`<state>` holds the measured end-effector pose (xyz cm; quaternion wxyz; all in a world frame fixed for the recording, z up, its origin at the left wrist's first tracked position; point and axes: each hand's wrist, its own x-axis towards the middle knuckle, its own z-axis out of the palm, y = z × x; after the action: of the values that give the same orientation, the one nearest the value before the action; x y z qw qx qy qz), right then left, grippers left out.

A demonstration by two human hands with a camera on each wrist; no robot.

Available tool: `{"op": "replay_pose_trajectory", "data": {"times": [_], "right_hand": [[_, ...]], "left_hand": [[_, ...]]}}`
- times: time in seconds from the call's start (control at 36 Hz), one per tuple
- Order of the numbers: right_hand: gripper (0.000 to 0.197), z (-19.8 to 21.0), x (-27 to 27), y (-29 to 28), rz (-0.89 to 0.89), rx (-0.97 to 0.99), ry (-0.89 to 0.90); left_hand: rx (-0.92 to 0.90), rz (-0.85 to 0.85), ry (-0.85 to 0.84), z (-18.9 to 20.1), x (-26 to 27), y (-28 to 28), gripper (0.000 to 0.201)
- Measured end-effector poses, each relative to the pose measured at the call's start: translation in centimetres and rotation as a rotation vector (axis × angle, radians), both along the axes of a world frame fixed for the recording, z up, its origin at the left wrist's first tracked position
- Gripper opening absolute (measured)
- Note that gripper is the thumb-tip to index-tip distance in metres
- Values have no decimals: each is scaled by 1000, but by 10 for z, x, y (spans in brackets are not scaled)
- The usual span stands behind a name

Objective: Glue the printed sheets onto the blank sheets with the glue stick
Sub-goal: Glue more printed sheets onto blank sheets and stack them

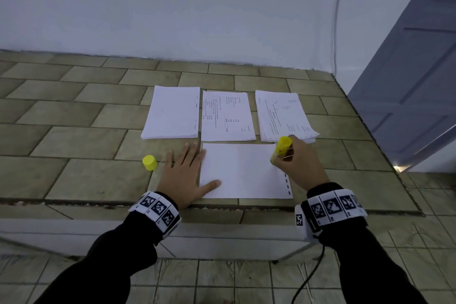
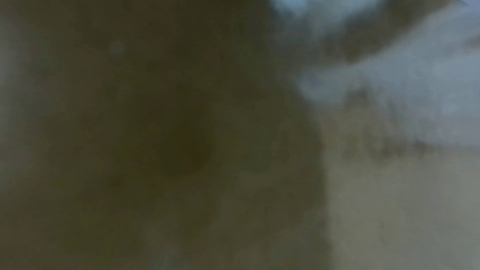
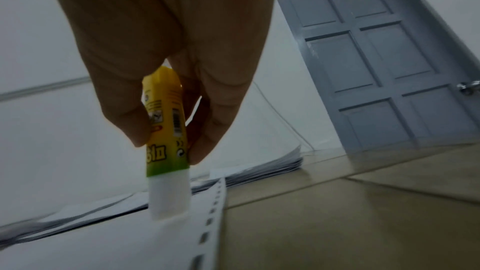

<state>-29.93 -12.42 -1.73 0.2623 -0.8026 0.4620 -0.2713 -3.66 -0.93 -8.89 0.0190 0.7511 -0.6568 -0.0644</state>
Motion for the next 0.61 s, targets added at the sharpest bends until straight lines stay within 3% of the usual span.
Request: {"op": "replay_pose_trajectory", "data": {"times": [0.22,0.31,0.47,0.61], "right_hand": [[13,-2,59,53,361,102,-73],[12,-5,77,62,449,75,-81],[16,-8,87,65,482,33,4],[14,-7,62,53,439,70,9]], "left_hand": [[-29,0,18,-5,1,-1,90],[-32,-4,31,-3,1,-2,88],[-26,-12,31,-4,3,-1,88],[-38,1,18,-2,1,-2,86]]}}
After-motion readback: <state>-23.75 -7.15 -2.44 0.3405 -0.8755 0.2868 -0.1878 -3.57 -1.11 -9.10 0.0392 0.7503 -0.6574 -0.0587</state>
